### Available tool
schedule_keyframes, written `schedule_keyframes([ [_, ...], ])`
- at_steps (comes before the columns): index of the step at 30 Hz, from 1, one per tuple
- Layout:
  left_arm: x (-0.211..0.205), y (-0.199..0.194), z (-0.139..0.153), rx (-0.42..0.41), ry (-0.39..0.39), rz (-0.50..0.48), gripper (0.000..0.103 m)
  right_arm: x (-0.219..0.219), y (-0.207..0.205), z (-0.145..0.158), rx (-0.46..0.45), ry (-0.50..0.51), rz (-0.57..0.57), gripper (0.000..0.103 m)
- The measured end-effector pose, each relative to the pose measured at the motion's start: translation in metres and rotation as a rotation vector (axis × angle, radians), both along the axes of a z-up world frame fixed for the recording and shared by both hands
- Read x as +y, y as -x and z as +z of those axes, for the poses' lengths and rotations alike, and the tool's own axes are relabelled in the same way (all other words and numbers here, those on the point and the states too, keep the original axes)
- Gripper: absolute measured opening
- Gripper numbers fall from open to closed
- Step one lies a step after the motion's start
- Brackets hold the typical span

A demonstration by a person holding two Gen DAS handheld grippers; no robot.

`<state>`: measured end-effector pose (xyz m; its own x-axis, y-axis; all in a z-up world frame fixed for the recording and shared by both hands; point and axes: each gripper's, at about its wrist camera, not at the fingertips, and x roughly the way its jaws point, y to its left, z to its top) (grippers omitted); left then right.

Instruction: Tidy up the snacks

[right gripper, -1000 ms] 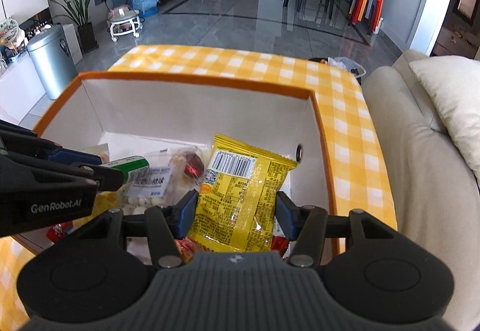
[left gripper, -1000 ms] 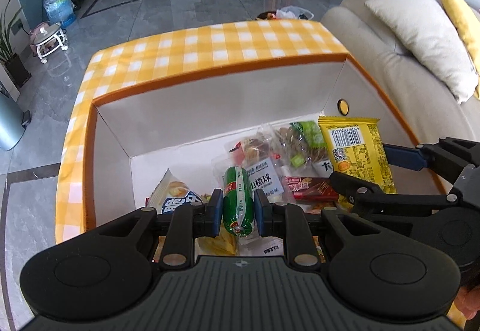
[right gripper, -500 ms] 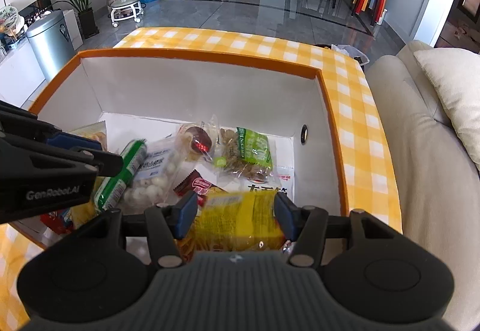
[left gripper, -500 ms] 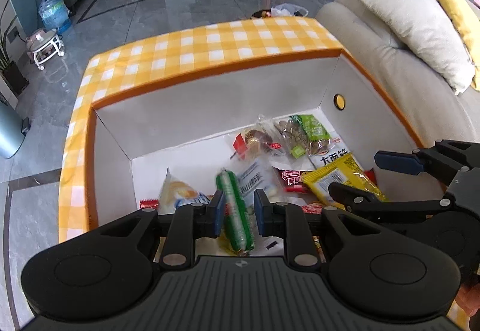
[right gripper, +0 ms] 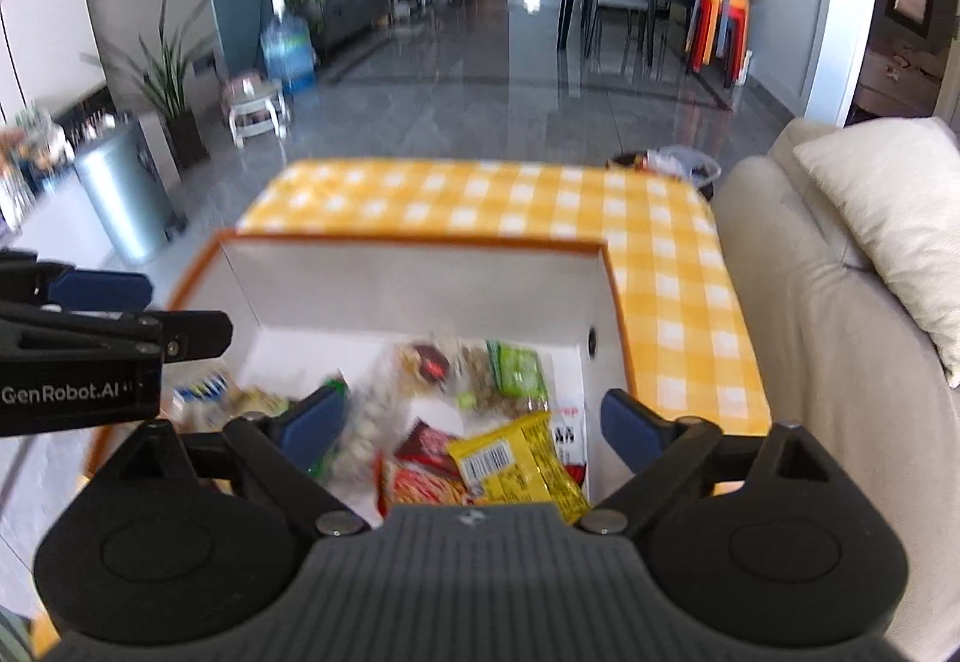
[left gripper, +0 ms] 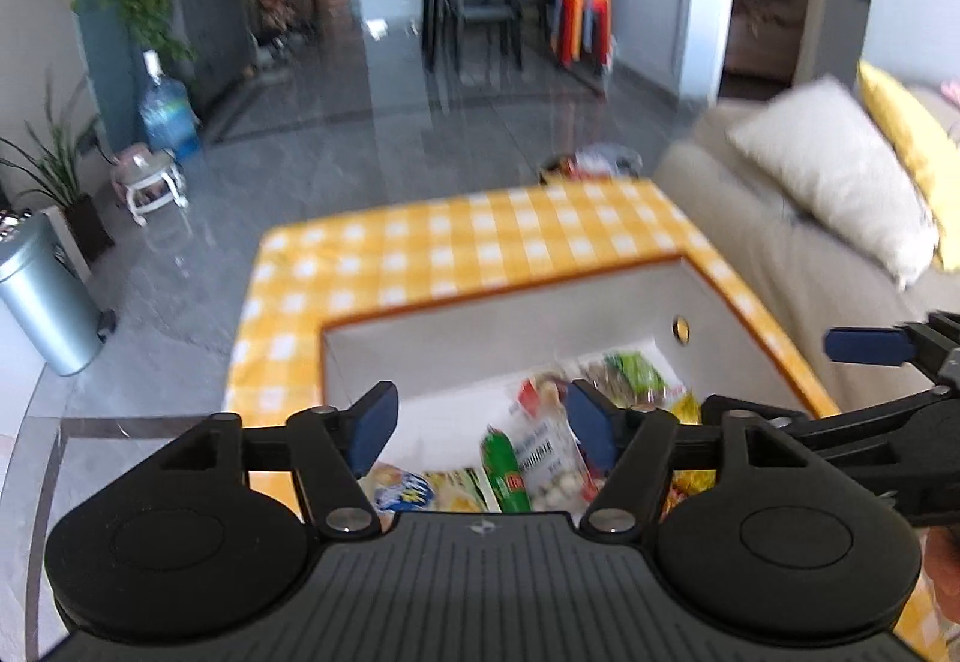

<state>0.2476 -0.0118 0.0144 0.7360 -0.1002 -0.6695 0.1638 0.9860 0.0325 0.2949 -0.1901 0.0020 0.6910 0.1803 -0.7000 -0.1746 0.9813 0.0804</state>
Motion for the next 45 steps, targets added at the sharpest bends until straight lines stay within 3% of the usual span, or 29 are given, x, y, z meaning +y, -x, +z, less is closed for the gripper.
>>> schedule_keyframes([
  [4,0.013,0.024,0.019,-0.098,0.024,0.049,0.087,-0.005,0.019,0.026,-0.076,-0.045,-0.027,0.097],
  [8,0.021,0.046,0.031,-0.163,0.039,0.098,0.088,-0.009,0.043,0.048,-0.140,-0.068,-0.059,0.099],
  [14,0.016,0.082,0.038,-0.265,-0.032,0.119,0.089,-0.018,0.080,0.073,-0.204,-0.109,-0.100,0.099],
  [19,0.006,0.104,0.035,-0.297,-0.066,0.122,0.090,-0.024,0.114,0.080,-0.236,-0.132,-0.130,0.099],
  [28,-0.002,0.124,0.016,-0.248,-0.024,0.157,0.091,-0.025,0.162,0.066,-0.249,-0.060,-0.126,0.099],
  [37,-0.009,0.124,-0.002,-0.154,-0.105,0.204,0.091,-0.023,0.152,0.039,-0.147,-0.050,-0.085,0.099],
  [45,-0.012,0.119,-0.014,-0.086,-0.123,0.209,0.091,-0.019,0.137,0.023,-0.061,-0.040,-0.078,0.099],
])
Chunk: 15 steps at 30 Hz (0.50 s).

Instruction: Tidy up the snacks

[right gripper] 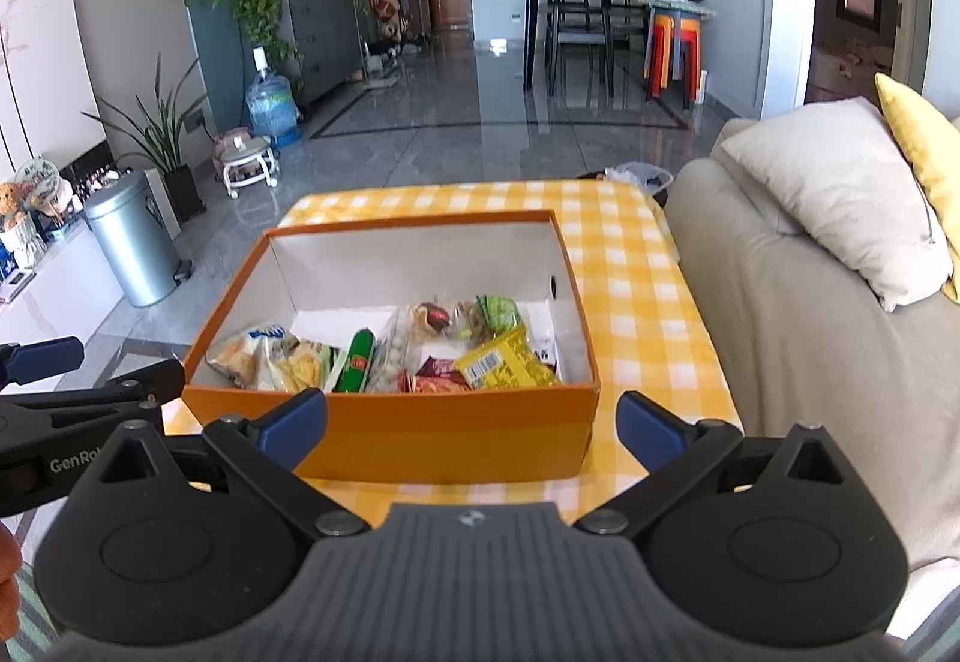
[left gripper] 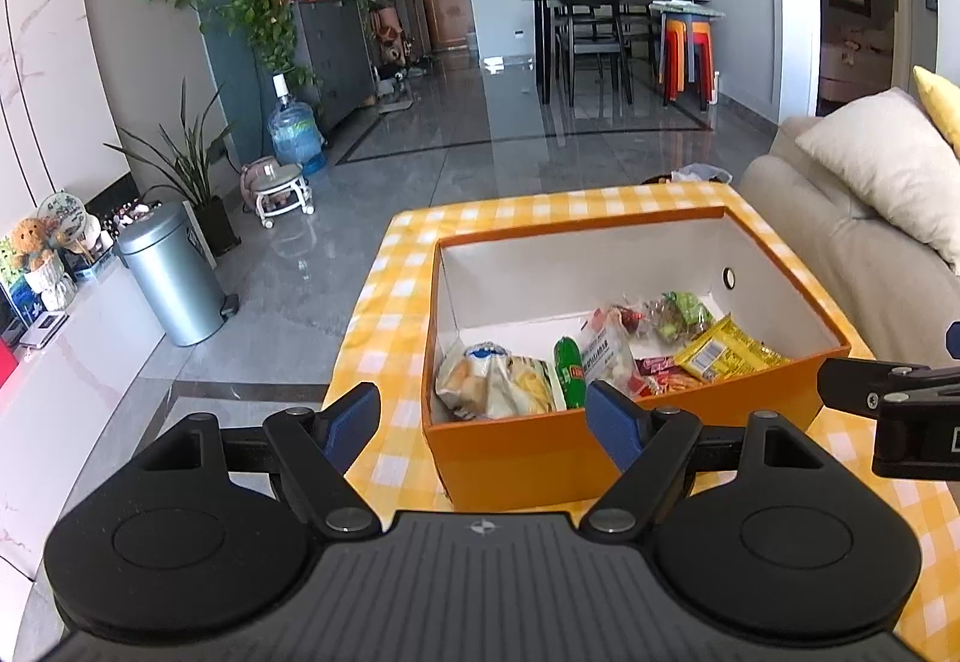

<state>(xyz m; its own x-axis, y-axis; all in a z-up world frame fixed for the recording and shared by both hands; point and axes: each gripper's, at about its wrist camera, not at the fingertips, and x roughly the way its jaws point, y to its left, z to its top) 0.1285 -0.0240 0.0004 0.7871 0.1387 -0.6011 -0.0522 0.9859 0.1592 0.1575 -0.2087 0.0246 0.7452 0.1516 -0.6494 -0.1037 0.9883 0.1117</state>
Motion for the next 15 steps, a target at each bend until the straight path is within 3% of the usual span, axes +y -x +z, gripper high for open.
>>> schedule_keyframes([
  [15,0.0040,-0.0006,-0.0011,0.015,0.012,0.012,0.091,0.0063,-0.0028,-0.0016,0.010,0.022,0.017,0.099],
])
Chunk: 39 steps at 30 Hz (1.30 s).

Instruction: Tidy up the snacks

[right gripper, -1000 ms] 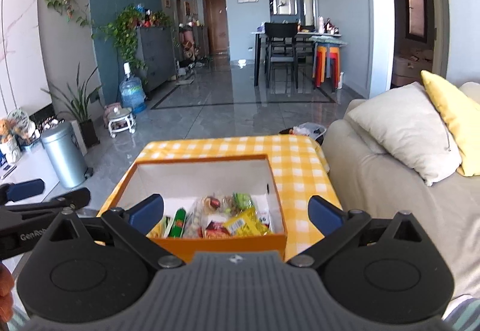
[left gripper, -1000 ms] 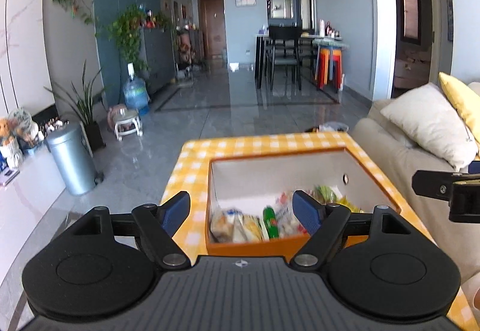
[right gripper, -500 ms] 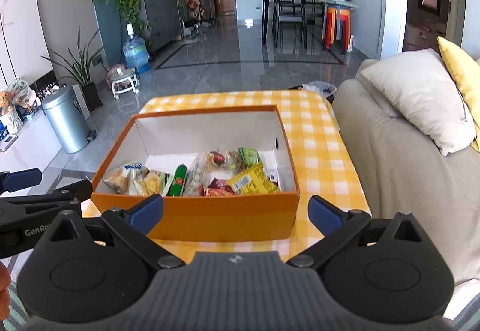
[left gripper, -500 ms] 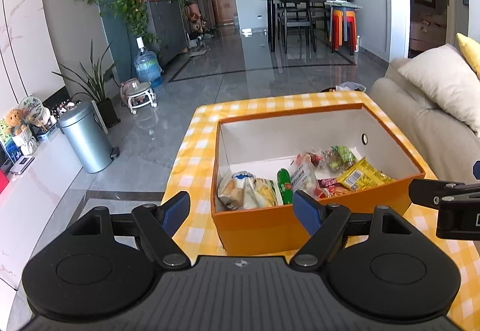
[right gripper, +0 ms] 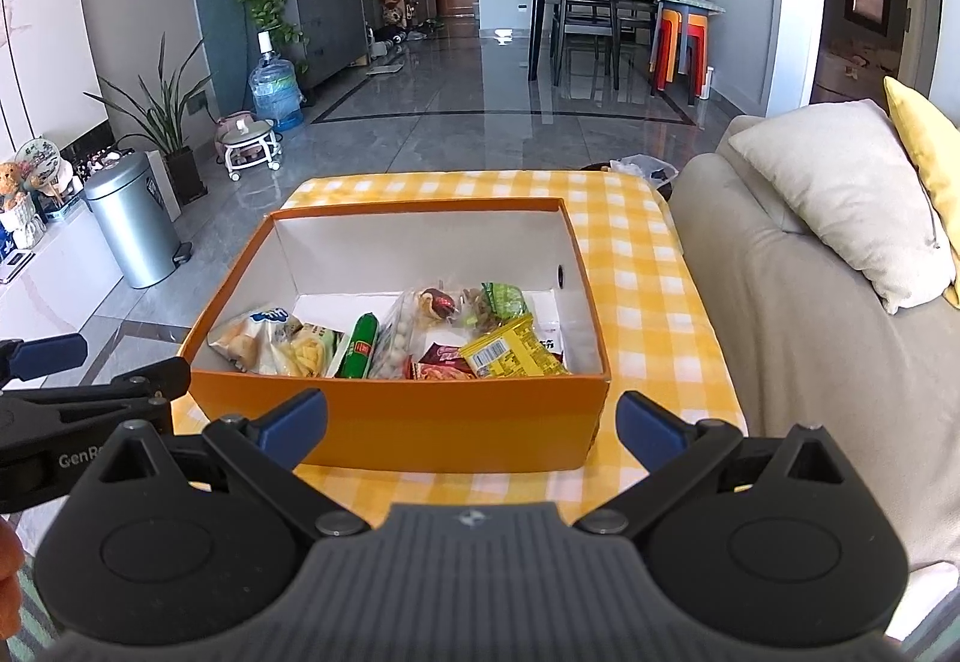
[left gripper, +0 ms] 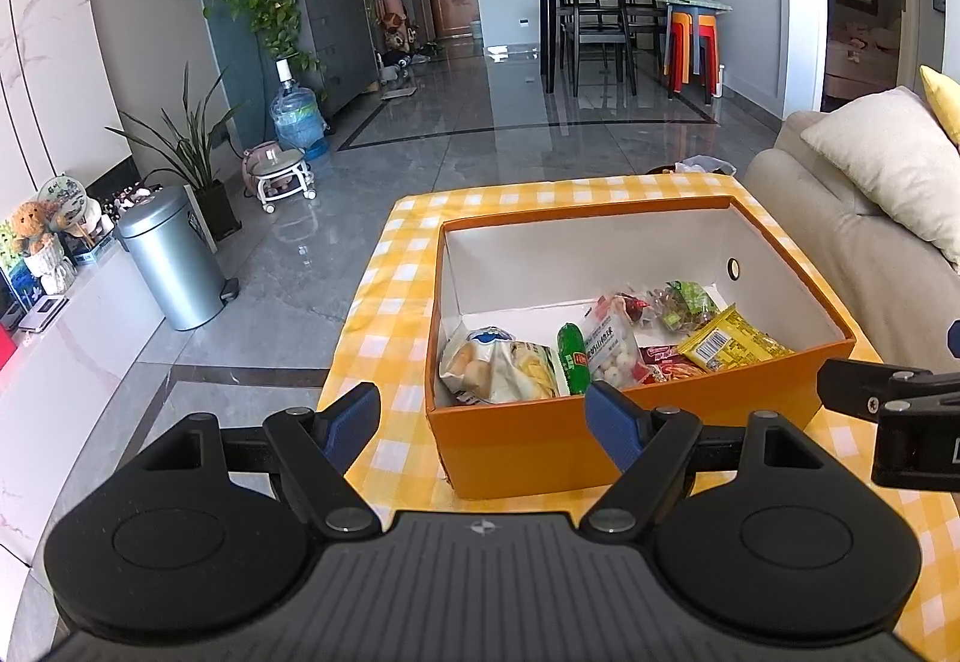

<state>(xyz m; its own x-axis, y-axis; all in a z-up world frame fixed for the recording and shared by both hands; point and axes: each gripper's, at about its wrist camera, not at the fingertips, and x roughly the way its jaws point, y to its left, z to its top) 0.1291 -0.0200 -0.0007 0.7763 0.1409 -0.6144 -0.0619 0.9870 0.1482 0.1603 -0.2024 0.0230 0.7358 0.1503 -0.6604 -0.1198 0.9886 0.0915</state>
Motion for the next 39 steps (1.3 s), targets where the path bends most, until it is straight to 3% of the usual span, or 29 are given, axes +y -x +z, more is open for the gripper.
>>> schedule_keyframes([
  [39,0.0030,0.0031,0.0085,-0.004,-0.004,0.017,0.091,0.0031,0.0010,0.0018,-0.004,0.007,0.013,0.099],
])
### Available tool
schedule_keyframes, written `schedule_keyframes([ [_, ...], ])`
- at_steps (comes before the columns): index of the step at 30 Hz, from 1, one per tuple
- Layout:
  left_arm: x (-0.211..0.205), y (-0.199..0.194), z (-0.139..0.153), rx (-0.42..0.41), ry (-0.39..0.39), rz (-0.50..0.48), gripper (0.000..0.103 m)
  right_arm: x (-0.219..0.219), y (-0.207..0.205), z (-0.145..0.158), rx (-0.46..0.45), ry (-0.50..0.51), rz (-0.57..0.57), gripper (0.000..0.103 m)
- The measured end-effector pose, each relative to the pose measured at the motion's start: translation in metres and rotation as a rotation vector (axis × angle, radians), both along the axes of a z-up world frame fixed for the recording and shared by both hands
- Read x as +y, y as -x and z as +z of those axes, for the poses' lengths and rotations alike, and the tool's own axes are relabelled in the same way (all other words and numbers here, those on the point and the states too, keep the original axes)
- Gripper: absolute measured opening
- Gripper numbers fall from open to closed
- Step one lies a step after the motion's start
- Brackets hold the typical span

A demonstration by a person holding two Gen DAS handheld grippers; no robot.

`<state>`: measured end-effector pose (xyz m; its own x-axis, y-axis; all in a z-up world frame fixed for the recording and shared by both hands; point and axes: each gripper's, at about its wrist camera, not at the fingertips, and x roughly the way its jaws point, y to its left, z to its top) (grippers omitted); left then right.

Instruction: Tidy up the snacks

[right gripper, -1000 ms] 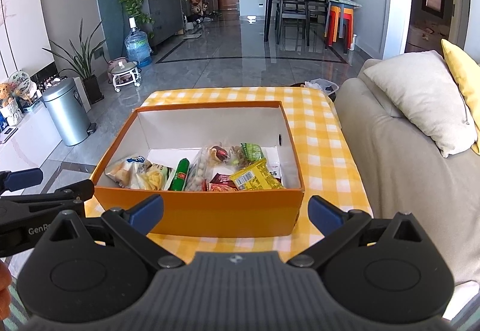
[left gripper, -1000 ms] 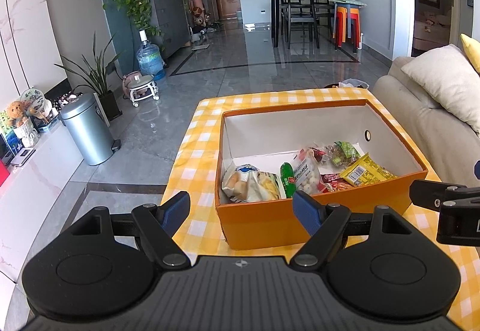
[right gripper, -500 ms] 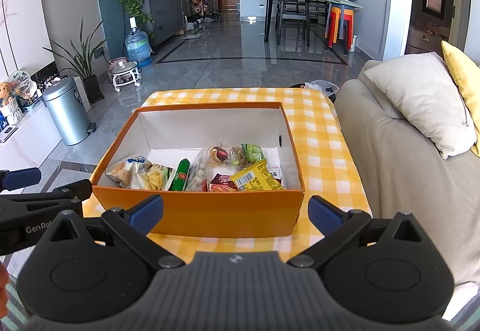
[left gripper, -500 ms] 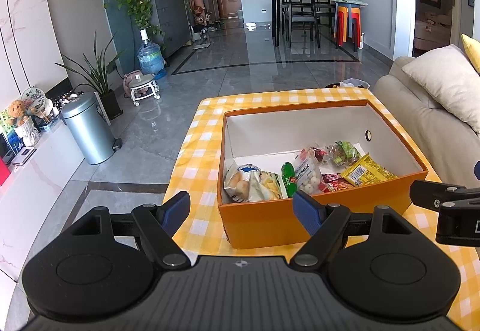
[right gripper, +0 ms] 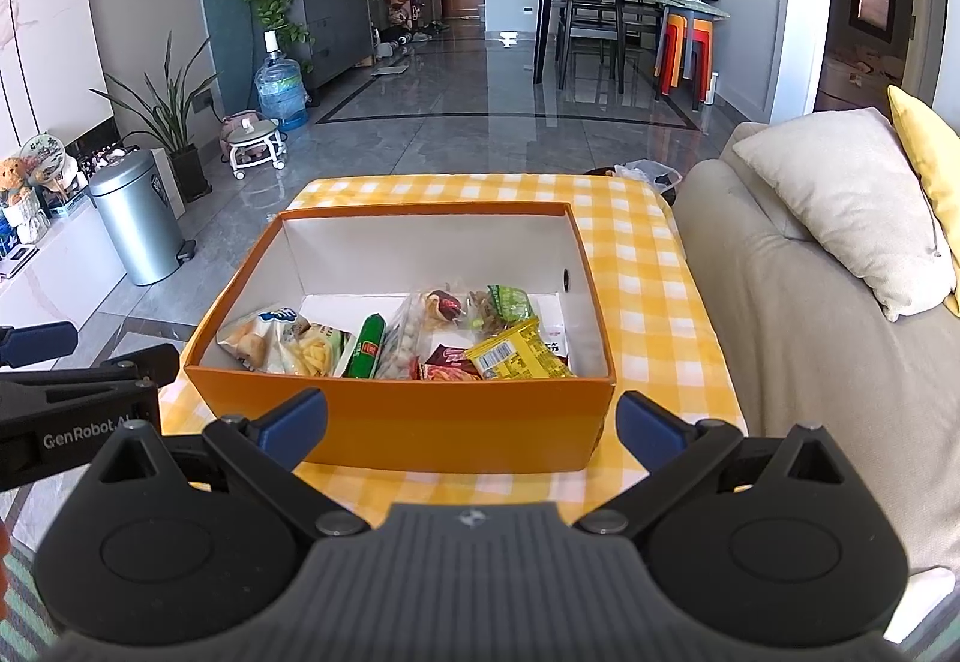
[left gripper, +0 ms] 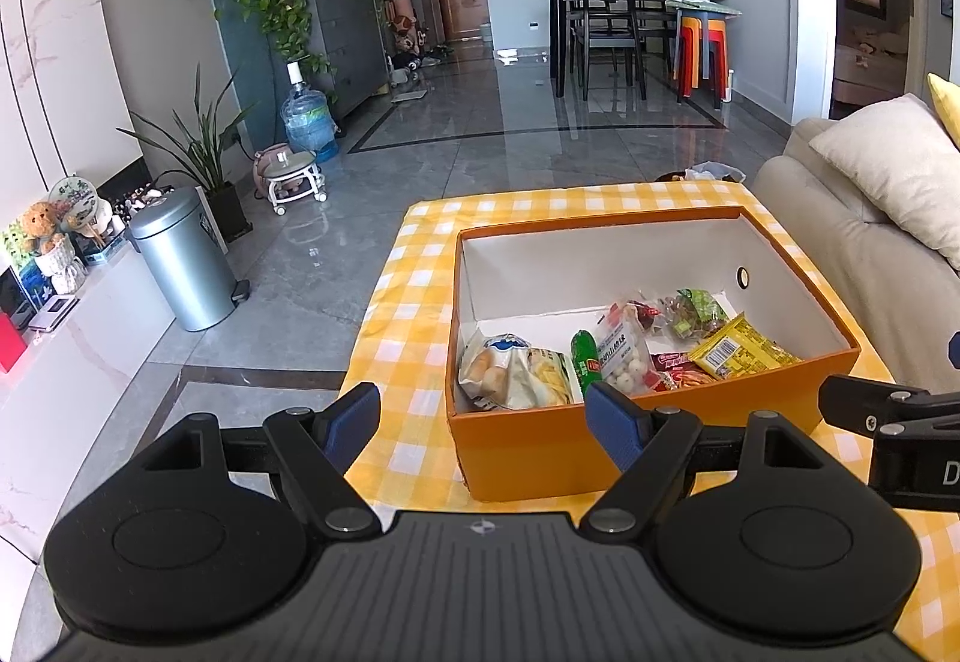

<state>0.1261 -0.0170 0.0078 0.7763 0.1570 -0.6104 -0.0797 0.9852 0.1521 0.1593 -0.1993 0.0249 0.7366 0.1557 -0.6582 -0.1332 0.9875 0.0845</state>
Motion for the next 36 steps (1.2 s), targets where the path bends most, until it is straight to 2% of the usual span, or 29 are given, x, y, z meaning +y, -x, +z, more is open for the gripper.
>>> schedule_keyframes([
  [36,-0.0041,0.0032,0.0037,0.010,0.019,-0.033,0.091,0.0046,0.0006,-0.0072,0.022,0.004,0.011,0.099],
])
